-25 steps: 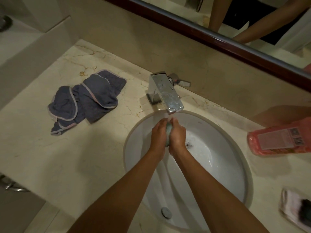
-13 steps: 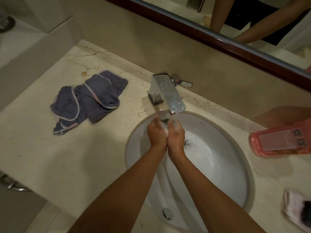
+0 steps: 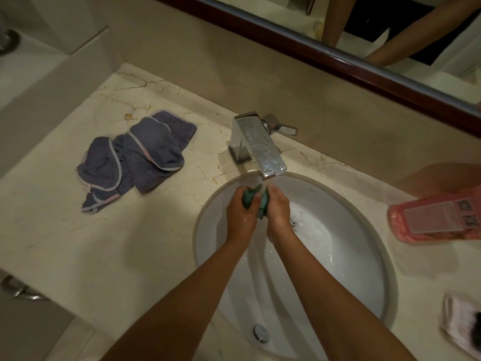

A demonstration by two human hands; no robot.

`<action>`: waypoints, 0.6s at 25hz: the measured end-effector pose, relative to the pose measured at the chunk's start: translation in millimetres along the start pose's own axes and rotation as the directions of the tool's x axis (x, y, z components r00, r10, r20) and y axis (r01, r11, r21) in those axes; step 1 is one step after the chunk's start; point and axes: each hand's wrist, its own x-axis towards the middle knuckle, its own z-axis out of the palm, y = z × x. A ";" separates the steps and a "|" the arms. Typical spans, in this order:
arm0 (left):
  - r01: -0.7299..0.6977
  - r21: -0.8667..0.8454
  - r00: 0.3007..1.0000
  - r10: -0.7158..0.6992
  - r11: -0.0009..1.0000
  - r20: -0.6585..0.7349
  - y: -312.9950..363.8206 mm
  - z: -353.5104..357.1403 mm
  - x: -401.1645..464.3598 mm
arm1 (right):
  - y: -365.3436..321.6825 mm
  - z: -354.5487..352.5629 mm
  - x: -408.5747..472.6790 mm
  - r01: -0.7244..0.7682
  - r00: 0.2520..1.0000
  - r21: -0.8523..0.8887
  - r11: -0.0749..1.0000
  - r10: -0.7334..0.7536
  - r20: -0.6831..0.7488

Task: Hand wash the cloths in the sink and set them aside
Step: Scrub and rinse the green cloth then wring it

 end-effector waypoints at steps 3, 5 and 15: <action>0.058 -0.159 0.998 -0.050 0.986 0.048 1.5 1.1 1.8 | 0.3 -0.8 -3.4 0.065 0.992 0.063 0.996 -0.071 0.103; 0.142 -0.225 0.989 -0.132 0.964 0.060 7.0 5.8 4.2 | 5.9 -0.5 -6.6 0.131 0.981 0.083 0.988 -0.141 0.134; 0.202 -0.101 0.976 -0.208 0.974 -0.060 11.1 18.2 6.1 | 8.9 2.8 -4.9 0.120 0.991 0.052 0.991 -0.116 -0.065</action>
